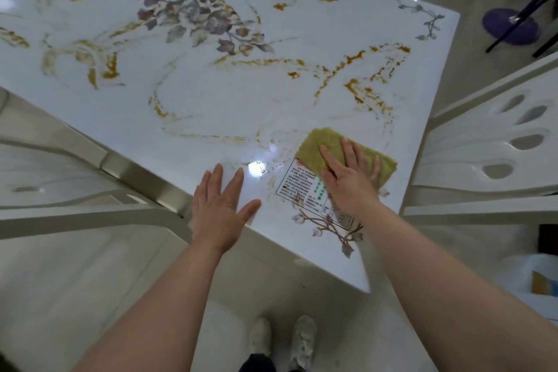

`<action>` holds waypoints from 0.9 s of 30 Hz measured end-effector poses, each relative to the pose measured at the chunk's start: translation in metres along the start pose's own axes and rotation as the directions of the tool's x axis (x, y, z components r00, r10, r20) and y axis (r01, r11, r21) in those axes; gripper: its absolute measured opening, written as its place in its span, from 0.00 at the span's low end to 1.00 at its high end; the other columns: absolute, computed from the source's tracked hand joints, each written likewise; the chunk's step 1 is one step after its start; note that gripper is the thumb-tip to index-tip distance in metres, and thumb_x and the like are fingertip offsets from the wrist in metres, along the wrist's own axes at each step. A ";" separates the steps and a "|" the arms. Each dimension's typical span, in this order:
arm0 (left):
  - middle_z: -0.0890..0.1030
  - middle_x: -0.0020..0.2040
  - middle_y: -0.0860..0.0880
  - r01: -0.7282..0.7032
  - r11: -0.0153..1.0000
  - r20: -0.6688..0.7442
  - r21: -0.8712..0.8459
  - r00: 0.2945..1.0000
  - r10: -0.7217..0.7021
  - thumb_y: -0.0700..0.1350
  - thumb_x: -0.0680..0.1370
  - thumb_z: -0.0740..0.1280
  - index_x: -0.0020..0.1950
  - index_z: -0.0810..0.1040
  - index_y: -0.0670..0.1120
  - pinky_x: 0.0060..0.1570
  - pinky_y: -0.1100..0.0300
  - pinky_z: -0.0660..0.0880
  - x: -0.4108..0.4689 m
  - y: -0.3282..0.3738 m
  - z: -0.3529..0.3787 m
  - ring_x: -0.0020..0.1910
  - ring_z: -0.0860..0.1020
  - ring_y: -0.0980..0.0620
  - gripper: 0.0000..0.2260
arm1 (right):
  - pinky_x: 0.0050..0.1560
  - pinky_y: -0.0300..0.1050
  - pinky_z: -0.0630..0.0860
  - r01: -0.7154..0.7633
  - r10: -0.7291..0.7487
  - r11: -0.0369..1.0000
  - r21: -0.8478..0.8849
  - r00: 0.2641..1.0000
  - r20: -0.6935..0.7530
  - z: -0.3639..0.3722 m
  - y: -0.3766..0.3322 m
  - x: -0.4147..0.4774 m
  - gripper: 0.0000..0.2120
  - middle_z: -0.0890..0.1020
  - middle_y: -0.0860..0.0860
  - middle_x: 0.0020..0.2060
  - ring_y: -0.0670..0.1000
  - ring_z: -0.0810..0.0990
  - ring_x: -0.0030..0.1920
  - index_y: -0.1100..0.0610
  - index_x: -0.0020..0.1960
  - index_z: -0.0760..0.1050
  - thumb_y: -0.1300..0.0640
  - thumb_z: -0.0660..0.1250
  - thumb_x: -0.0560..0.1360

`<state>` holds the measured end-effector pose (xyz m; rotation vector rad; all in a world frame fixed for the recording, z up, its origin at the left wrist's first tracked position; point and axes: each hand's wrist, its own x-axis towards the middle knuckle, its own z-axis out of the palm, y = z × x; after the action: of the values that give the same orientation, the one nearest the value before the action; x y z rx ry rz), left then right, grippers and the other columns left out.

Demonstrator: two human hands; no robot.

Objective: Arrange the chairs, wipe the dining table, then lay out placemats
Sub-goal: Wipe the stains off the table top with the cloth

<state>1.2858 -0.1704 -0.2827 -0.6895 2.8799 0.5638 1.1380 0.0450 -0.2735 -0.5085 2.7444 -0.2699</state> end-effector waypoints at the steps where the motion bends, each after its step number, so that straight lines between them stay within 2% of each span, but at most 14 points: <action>1: 0.42 0.78 0.50 0.006 1.000 0.001 -0.010 1.000 -0.006 0.66 0.76 0.55 0.77 0.49 0.60 0.74 0.53 0.39 0.000 0.000 0.000 0.76 0.38 0.51 0.32 | 0.70 0.61 0.30 -0.024 0.024 1.000 0.006 1.000 0.000 0.001 -0.006 0.001 0.24 0.38 0.46 0.77 0.50 0.33 0.75 0.35 0.75 0.46 0.40 0.45 0.81; 3: 0.41 0.78 0.50 0.015 1.000 0.008 -0.019 1.000 -0.015 0.66 0.76 0.55 0.77 0.49 0.61 0.74 0.53 0.38 -0.001 0.000 -0.001 0.76 0.37 0.52 0.31 | 0.70 0.61 0.29 -0.041 0.041 0.999 0.020 0.999 -0.004 0.004 -0.021 -0.001 0.24 0.36 0.47 0.77 0.51 0.32 0.75 0.36 0.76 0.45 0.40 0.46 0.81; 10: 0.41 0.78 0.50 -0.003 1.000 0.057 0.001 0.998 0.003 0.64 0.78 0.53 0.77 0.47 0.60 0.73 0.53 0.38 -0.002 0.005 -0.013 0.76 0.37 0.50 0.29 | 0.70 0.60 0.27 0.041 -0.042 0.998 0.057 0.999 0.023 0.024 -0.073 -0.042 0.25 0.34 0.47 0.76 0.50 0.29 0.74 0.37 0.76 0.43 0.45 0.46 0.81; 12: 0.45 0.78 0.49 -0.029 1.000 0.047 0.006 0.998 0.028 0.61 0.79 0.55 0.77 0.51 0.58 0.73 0.53 0.40 0.003 -0.002 -0.020 0.76 0.41 0.49 0.28 | 0.72 0.58 0.33 0.015 -0.016 0.996 0.088 1.000 0.017 0.021 -0.072 -0.046 0.24 0.39 0.45 0.77 0.48 0.35 0.75 0.36 0.75 0.47 0.48 0.48 0.81; 14: 0.49 0.78 0.47 -0.030 0.998 0.027 0.052 0.999 0.029 0.59 0.80 0.56 0.78 0.52 0.53 0.74 0.52 0.44 0.013 -0.016 -0.027 0.76 0.46 0.47 0.28 | 0.73 0.57 0.43 -0.017 0.018 0.999 0.037 1.000 -0.020 0.015 -0.066 -0.047 0.23 0.47 0.46 0.77 0.50 0.44 0.75 0.35 0.74 0.52 0.48 0.50 0.81; 17: 0.49 0.78 0.43 0.013 0.992 0.032 0.125 0.999 -0.017 0.59 0.80 0.55 0.78 0.49 0.47 0.74 0.49 0.46 0.034 -0.041 -0.041 0.76 0.46 0.43 0.31 | 0.68 0.55 0.53 -0.160 0.160 0.987 -0.001 0.983 -0.092 0.006 -0.061 -0.040 0.22 0.55 0.49 0.74 0.54 0.53 0.70 0.36 0.74 0.55 0.44 0.50 0.81; 22: 0.43 0.78 0.42 -0.038 0.991 0.102 0.125 0.994 0.025 0.63 0.78 0.55 0.78 0.43 0.44 0.74 0.51 0.42 0.056 -0.066 -0.056 0.76 0.42 0.44 0.37 | 0.65 0.54 0.60 -0.324 0.311 0.944 -0.059 0.936 -0.164 0.008 -0.081 -0.013 0.26 0.53 0.54 0.73 0.58 0.58 0.66 0.44 0.77 0.53 0.41 0.49 0.80; 27: 0.39 0.78 0.44 -0.068 0.986 0.141 0.155 0.989 0.046 0.65 0.78 0.50 0.78 0.40 0.45 0.75 0.51 0.40 0.055 -0.072 -0.054 0.76 0.39 0.45 0.38 | 0.63 0.52 0.61 -0.373 0.358 0.926 -0.063 0.918 -0.170 0.012 -0.121 0.009 0.27 0.47 0.53 0.76 0.58 0.59 0.66 0.50 0.78 0.50 0.44 0.48 0.81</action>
<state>1.2678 -0.2733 -0.2674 -0.5243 2.7852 0.3667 1.1725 -0.0711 -0.2577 0.0140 2.9430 -0.0890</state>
